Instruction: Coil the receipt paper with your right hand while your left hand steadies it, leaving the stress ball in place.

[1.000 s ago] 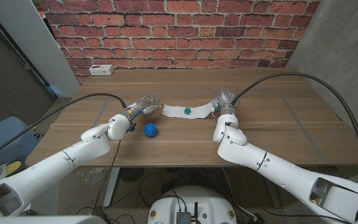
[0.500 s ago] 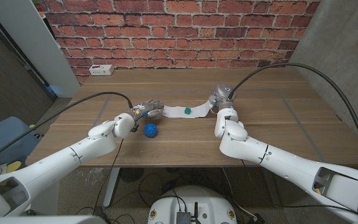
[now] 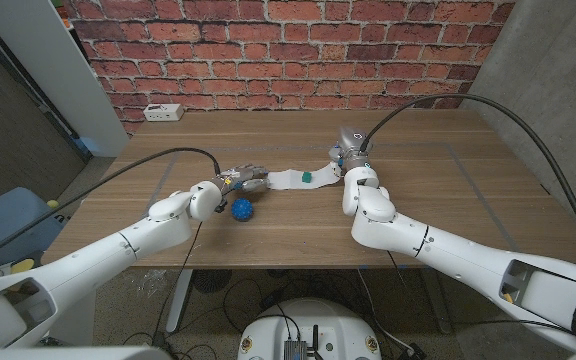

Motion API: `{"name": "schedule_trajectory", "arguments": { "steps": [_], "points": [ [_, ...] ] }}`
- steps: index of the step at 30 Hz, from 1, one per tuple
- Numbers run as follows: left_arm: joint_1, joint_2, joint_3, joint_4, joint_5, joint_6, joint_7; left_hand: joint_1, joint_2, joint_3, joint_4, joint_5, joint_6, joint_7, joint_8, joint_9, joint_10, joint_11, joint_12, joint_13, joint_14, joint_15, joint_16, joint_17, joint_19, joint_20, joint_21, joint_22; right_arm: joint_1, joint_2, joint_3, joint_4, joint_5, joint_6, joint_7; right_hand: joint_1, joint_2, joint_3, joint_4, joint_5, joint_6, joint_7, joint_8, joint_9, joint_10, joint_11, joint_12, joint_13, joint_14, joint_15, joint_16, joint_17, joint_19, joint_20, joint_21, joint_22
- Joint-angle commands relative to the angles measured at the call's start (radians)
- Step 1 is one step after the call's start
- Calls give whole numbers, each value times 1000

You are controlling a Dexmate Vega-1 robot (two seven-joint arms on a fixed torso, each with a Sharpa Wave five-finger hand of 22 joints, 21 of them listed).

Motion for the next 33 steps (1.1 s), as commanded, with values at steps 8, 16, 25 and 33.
{"name": "schedule_trajectory", "arguments": {
  "steps": [8,16,25,33],
  "points": [
    [-15,-10,12,0,35,31,-41,-16,5,-3,10,7,28,1,5,0,37,0,8,3,-25,-4,12,0,-53,-12,6,4,36,58,12,6,-9,20,120,55,-15,-48,-20,0,2,-11,3,-6,82,-17,21,34,141,-148,239,235,23,25,37,23],
    [-10,-9,2,-2,26,42,-34,-19,-1,-7,12,8,15,-3,-5,0,25,-4,-2,2,-24,-5,10,0,-53,-11,7,4,-55,119,152,21,147,145,16,59,-12,-48,-15,3,5,-1,4,0,113,-21,35,46,126,-150,260,273,-38,29,22,28],
    [-6,-9,-2,-3,17,47,-30,-21,-3,-8,12,9,11,-6,-8,0,19,-4,-6,2,-23,-4,10,0,-53,-10,7,4,-131,139,295,51,395,396,-9,69,-14,-51,-16,5,6,12,3,8,143,-5,57,62,129,-148,297,324,-76,49,18,33],
    [-5,-8,-3,-1,10,48,-26,-22,-4,-9,13,9,8,-5,-11,0,18,-5,-8,2,-23,-4,9,0,-53,-9,7,4,-134,167,326,114,526,512,-6,74,-13,-40,-14,9,3,15,1,15,136,-1,66,77,113,-145,292,340,-145,71,-1,36]
  ]
}}
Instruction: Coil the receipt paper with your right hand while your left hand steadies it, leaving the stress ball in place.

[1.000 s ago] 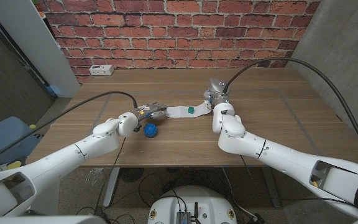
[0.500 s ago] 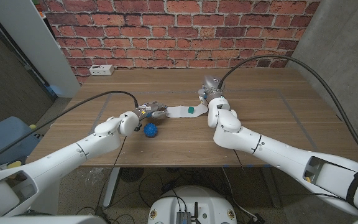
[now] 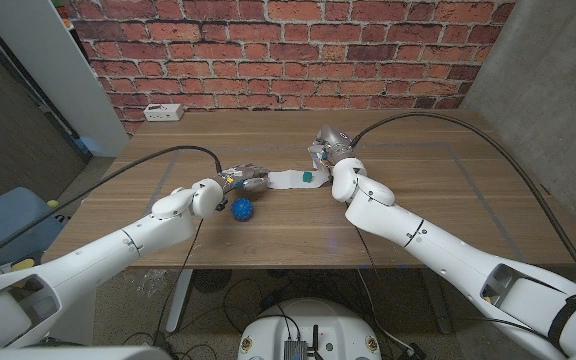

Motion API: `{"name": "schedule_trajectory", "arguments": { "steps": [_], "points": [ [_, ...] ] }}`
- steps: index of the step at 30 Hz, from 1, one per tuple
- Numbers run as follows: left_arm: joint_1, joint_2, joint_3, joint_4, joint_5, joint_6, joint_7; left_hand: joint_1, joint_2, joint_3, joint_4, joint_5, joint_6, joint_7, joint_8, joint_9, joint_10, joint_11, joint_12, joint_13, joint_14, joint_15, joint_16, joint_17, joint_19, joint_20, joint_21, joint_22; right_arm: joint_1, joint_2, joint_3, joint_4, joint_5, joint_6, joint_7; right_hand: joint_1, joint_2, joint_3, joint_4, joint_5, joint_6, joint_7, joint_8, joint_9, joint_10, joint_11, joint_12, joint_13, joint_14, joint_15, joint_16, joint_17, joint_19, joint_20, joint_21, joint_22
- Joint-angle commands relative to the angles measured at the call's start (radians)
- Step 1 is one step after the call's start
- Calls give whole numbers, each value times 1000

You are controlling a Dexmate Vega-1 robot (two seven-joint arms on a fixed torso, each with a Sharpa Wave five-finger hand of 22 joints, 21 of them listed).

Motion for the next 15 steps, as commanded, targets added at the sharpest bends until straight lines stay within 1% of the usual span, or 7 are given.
{"name": "schedule_trajectory", "arguments": {
  "steps": [1,6,9,11,12,13,15],
  "points": [
    [4,1,-5,1,-12,4,8,-9,1,-2,6,9,-4,-3,-2,2,-8,-7,-4,2,-23,-4,1,2,-51,0,7,4,-33,41,86,68,220,202,-11,14,2,12,6,9,0,9,6,8,56,-48,8,10,-9,-112,-7,3,-39,13,-13,3],
    [5,1,-6,2,-16,2,12,-9,1,-2,7,10,-8,-4,-4,2,-9,-5,-5,2,-23,-3,1,2,-51,1,7,4,-35,63,97,97,280,239,-22,14,-2,18,5,10,-3,11,4,11,50,-42,10,16,-8,-113,-12,4,-46,16,-13,4],
    [10,3,-10,2,-22,1,17,-10,1,-2,7,10,-9,-3,-5,2,-11,-5,-7,2,-23,-3,0,2,-51,2,7,4,-51,111,115,110,315,210,-83,18,-3,26,3,12,-3,13,4,13,52,-27,13,21,-9,-111,-19,2,-44,24,-10,4],
    [10,4,-9,1,-23,3,16,-10,1,-2,8,10,-9,-4,-5,2,-12,-6,-7,2,-23,-4,0,2,-51,2,7,4,-52,117,114,114,326,211,-99,20,-3,29,3,12,-4,13,3,14,54,-26,15,23,-4,-111,-19,2,-43,28,-9,5],
    [10,4,-9,4,-24,2,16,-10,1,-2,8,10,-10,-4,-5,2,-12,-6,-8,2,-23,-4,0,2,-51,2,7,4,-58,137,123,119,339,198,-124,21,-6,28,1,12,-5,14,3,15,57,-31,17,24,2,-115,-13,7,-43,32,-8,5],
    [9,4,-9,4,-25,2,16,-10,1,-2,8,11,-10,-3,-5,2,-12,-5,-8,2,-23,-4,0,2,-51,2,7,4,-58,140,123,121,347,196,-131,20,-6,26,3,11,-6,14,2,16,58,-31,18,26,5,-115,-8,11,-43,34,-7,5],
    [10,4,-10,6,-26,-1,21,-10,1,-3,8,11,-11,-4,-6,2,-13,-6,-8,2,-23,-4,0,2,-52,2,7,4,-54,141,127,125,372,191,-124,20,-5,24,4,10,-6,13,-1,13,59,-24,20,28,5,-114,2,23,-42,33,-5,5]
  ]
}}
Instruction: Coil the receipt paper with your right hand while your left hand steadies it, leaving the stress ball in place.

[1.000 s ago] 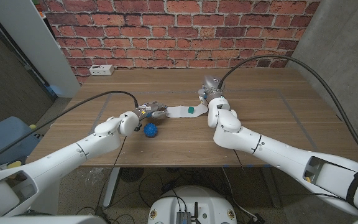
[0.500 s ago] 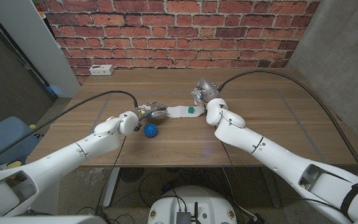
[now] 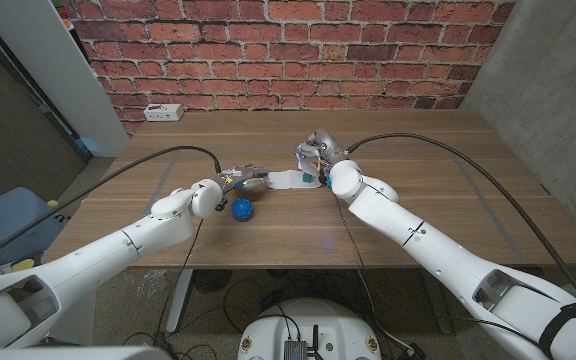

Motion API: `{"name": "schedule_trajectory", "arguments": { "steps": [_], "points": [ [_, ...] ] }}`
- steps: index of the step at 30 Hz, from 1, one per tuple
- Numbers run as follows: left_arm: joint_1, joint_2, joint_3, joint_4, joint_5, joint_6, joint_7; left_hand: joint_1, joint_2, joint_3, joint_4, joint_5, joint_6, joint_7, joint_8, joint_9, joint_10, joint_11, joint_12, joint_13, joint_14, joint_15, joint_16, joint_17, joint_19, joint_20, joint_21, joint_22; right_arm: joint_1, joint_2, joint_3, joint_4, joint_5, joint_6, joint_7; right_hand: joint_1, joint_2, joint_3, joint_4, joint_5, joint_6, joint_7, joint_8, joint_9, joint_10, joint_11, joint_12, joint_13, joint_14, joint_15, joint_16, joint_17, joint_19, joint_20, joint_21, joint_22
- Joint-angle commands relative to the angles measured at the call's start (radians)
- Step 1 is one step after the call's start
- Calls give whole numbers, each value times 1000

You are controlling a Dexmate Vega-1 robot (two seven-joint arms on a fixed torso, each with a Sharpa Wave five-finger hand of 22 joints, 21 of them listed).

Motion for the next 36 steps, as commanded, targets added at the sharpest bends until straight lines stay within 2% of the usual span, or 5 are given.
{"name": "schedule_trajectory", "arguments": {
  "steps": [1,8,27,31,36],
  "points": [
    [4,3,-4,6,-12,-5,9,-11,1,2,4,4,-7,0,-5,1,-8,-1,-1,2,-23,-4,0,2,-51,1,8,4,-17,73,42,50,148,14,-80,13,5,1,2,4,1,3,-1,3,50,-29,9,9,10,-120,19,22,6,8,6,5],
    [2,2,-2,10,-13,-6,12,-11,1,2,4,5,-10,-2,-6,1,-11,0,-3,2,-23,-6,-1,2,-52,0,7,4,-12,76,38,64,202,18,-85,16,13,-15,7,0,-6,2,-11,-1,40,-19,10,20,19,-117,47,34,51,0,32,8],
    [-3,0,2,11,-16,-2,7,-12,0,1,5,6,-26,-5,-11,1,-25,-1,-9,2,-26,-10,-3,2,-50,0,9,3,19,108,0,192,269,141,-82,28,40,-39,11,-2,-21,-1,-27,-6,26,-8,12,40,16,-120,82,40,96,-18,72,20],
    [-6,-2,3,18,-17,-10,10,-12,0,1,5,6,-30,-7,-12,1,-27,-2,-10,2,-26,-10,-3,2,-49,1,9,3,28,107,-22,216,250,176,-77,10,49,-42,26,-4,-44,-13,-36,-5,-12,-4,-4,40,-1,-106,49,6,98,-21,85,26],
    [-13,-6,5,29,-17,-19,12,-12,0,1,5,7,-31,-10,-11,2,-30,-4,-11,2,-26,-11,-3,1,-49,0,9,3,39,104,-36,242,241,210,-52,-24,52,-41,46,-7,-82,-53,-58,-20,-53,-2,-30,32,-20,-90,-21,-66,93,-25,100,33]
  ]
}}
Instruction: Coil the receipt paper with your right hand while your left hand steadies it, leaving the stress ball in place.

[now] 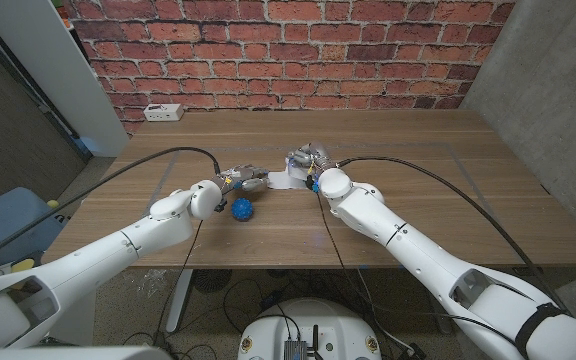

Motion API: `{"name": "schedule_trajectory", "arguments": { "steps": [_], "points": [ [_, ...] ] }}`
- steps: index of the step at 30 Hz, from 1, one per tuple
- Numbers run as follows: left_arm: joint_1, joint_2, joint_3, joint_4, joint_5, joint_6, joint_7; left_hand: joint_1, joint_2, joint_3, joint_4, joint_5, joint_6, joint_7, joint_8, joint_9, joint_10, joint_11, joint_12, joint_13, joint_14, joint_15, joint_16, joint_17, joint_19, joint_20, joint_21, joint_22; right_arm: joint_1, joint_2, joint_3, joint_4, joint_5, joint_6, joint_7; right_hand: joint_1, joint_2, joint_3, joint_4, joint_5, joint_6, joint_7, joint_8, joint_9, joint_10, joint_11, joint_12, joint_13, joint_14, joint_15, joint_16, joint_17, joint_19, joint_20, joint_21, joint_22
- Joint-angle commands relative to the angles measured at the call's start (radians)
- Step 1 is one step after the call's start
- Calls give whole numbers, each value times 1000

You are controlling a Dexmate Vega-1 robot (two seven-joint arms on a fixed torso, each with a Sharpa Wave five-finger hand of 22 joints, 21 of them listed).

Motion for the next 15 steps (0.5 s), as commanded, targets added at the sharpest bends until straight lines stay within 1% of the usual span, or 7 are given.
{"name": "schedule_trajectory", "arguments": {
  "steps": [1,6,8,9,11,13,15],
  "points": [
    [-13,-7,5,19,-2,-18,2,-12,0,1,5,7,-7,-2,-1,0,-9,-3,-7,2,-21,-6,-3,1,-49,0,3,3,26,1,-39,72,-16,90,32,-25,1,3,11,-2,-48,-30,-25,-14,-41,7,-23,-5,-14,-81,-47,-49,6,-6,15,6],
    [-22,-13,9,30,4,-19,3,-11,0,1,5,7,-9,-4,-1,0,-11,-3,-8,2,-20,-7,-3,1,-48,-1,3,3,38,-7,-42,94,-1,117,87,-53,-6,-7,21,-2,-114,-36,-55,-23,-56,25,-37,-9,-20,-58,-69,-75,12,-7,27,7],
    [-26,-15,13,34,10,-18,4,-10,0,2,3,7,-14,-9,-2,0,-14,-4,-8,2,-21,-9,-4,1,-48,-2,3,3,44,-13,-44,95,6,113,112,-69,-12,-20,27,-4,-124,-38,-62,-27,-56,28,-39,-11,-11,-47,-63,-76,20,-9,34,8],
    [-28,-17,12,38,6,-24,2,-9,0,2,2,7,-17,-13,-3,0,-15,-4,-9,2,-20,-8,-4,1,-47,-2,3,3,44,-12,-42,95,12,110,115,-82,-16,-28,32,-5,-132,-37,-68,-30,-58,39,-41,-12,-3,-41,-58,-77,25,-10,40,9],
    [-33,-19,16,45,10,-24,0,-7,0,3,1,7,-20,-14,-3,0,-16,-5,-9,2,-20,-8,-4,0,-47,-2,3,3,49,-21,-46,95,16,111,140,-103,-18,-43,40,-6,-161,-40,-85,-36,-72,46,-48,-11,-5,-33,-51,-75,43,-12,54,12],
    [-37,-23,17,52,8,-25,-2,-6,0,3,0,7,-22,-13,-4,0,-18,-5,-9,2,-21,-7,-4,0,-47,-1,3,2,53,-30,-46,92,27,100,167,-122,-20,-58,45,-6,-177,-28,-99,-42,-80,55,-53,-11,5,-20,-37,-72,64,-16,71,17],
    [-37,-23,17,53,8,-25,0,-5,0,3,-1,7,-24,-13,-4,0,-19,-5,-10,2,-21,-8,-4,0,-47,-1,3,2,55,-33,-46,87,29,85,170,-130,-20,-67,44,-5,-204,-32,-116,-47,-98,66,-61,-10,11,-15,-25,-69,77,-18,86,23]
  ]
}}
